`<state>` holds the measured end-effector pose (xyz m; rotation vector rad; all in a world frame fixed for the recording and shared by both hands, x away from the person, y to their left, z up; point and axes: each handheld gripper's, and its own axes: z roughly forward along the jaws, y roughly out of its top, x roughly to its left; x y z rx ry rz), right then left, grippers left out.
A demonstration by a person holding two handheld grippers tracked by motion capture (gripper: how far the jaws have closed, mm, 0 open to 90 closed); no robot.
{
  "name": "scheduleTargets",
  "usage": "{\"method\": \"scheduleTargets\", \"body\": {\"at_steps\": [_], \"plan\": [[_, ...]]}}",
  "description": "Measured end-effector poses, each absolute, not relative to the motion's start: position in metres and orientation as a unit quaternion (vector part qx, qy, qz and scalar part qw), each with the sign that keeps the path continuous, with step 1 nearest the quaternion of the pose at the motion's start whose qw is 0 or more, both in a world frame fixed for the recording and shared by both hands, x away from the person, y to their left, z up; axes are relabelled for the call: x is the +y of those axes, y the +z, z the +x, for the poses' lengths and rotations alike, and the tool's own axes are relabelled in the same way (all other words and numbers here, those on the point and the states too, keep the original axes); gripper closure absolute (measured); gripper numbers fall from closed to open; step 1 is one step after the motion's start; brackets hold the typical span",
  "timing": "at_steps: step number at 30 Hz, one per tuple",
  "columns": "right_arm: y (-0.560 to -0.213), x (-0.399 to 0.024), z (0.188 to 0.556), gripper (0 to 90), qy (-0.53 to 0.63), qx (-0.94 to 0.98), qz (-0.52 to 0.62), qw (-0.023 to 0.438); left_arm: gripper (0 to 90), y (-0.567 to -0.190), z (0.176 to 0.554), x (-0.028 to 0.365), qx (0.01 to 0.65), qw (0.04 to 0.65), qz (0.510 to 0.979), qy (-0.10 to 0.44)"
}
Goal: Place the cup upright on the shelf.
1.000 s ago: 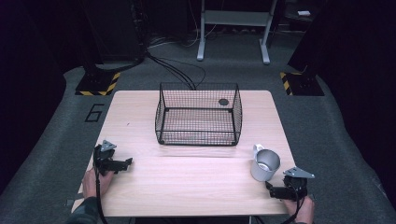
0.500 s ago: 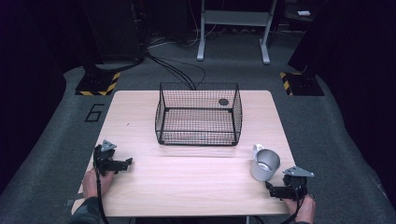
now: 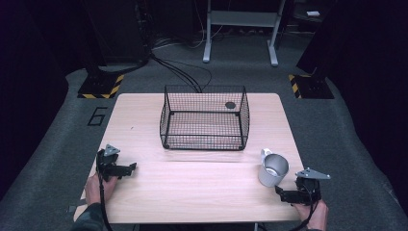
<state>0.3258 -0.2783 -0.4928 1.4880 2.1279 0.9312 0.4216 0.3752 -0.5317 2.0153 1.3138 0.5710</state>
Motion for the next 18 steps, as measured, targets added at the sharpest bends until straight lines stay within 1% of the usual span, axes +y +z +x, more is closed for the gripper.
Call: {"method": "scheduleTargets", "body": {"at_steps": [5, 8, 16, 17, 18], "plan": [[-0.47, -0.267, 0.319, 0.0, 0.363, 0.751, 0.518, 0.191, 0.3, -0.532, 0.422, 0.375, 0.499, 0.328, 0.771, 0.22], [-0.463, -0.264, 0.319, 0.0, 0.365, 0.753, 0.512, 0.195, 0.3, -0.532, 0.422, 0.376, 0.498, 0.327, 0.772, 0.22], [-0.447, -0.252, 0.33, 0.0, 0.367, 0.75, 0.513, 0.198, 0.3, -0.532, 0.422, 0.375, 0.499, 0.328, 0.771, 0.22], [-0.444, -0.249, 0.334, 0.0, 0.36, 0.754, 0.51, 0.205, 0.3, -0.532, 0.422, 0.375, 0.499, 0.328, 0.771, 0.22], [-0.442, -0.248, 0.337, 0.0, 0.355, 0.758, 0.509, 0.201, 0.3, -0.532, 0.422, 0.375, 0.5, 0.328, 0.771, 0.22]]}}
